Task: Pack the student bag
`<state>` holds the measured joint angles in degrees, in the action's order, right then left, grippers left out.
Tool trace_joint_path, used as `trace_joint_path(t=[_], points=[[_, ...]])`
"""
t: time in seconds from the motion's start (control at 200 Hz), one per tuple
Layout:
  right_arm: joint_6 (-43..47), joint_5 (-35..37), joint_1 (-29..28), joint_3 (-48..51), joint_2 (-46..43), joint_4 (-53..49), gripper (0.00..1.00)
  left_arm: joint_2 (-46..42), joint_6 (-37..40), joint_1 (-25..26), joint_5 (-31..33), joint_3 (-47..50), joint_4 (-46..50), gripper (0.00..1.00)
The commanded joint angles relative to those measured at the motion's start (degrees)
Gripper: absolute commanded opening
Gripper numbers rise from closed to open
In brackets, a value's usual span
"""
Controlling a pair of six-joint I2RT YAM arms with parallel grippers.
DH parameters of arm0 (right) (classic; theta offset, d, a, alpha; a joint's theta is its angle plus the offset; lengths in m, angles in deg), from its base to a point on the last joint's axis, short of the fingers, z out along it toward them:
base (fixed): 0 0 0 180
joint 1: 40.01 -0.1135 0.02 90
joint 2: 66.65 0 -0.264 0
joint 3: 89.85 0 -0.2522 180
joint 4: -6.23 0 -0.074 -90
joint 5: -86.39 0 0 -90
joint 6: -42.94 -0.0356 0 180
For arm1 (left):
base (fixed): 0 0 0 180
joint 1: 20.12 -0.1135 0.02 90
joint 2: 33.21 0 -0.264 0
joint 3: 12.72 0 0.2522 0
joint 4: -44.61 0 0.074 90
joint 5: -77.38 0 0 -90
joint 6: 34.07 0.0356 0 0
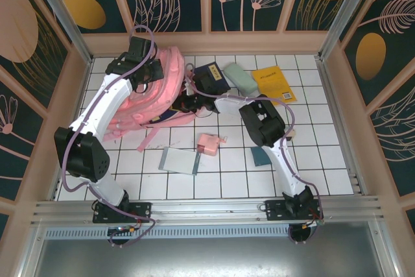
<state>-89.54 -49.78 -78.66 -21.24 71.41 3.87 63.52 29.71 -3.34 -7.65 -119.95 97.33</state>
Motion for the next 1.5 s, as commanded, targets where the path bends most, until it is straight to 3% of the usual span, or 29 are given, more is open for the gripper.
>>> trace_joint_path(t=[0.0,0.18,0.35,0.765,1.051,1.106,1.171,1.266,1.496], points=[[-4.70,-1.44,0.30,5.09,-3.66,10.60,0.00,-2.66,-2.06,0.09,-1.83,-3.61,-2.96,0.00],[-15.21,2.93,1.12,14.72,-9.51,30.27,0.00,-3.69,-5.11,-0.01,-2.28,-4.74,-3.78,0.00],[-21.88,5.15,-0.04,11.85,-6.89,37.95,0.00,-3.41,-8.19,0.01,-2.48,-4.88,-4.68,0.00],[-24.76,14.03,-7.05,-10.97,8.11,27.10,0.00,-3.28,-13.39,-0.09,-4.28,-5.32,-7.62,0.00],[-23.02,14.79,-10.65,-32.31,20.45,11.22,0.00,-3.39,-14.12,-0.15,-4.47,-5.84,-8.52,0.00],[-22.58,14.30,-10.61,-32.07,20.39,10.04,0.12,-3.48,-13.55,-0.35,-3.74,-5.68,-8.08,0.00],[-21.17,13.92,-10.45,-30.05,18.71,9.13,0.35,-3.78,-12.95,-0.85,-3.02,-4.79,-7.96,0.00],[-18.55,14.35,-9.78,-25.40,14.57,8.61,0.52,-4.33,-12.40,-2.05,-2.67,-2.97,-8.12,0.00],[-14.68,15.63,-7.34,-13.10,4.07,7.59,0.68,-5.88,-8.77,-4.54,-0.32,1.33,-8.20,0.00]])
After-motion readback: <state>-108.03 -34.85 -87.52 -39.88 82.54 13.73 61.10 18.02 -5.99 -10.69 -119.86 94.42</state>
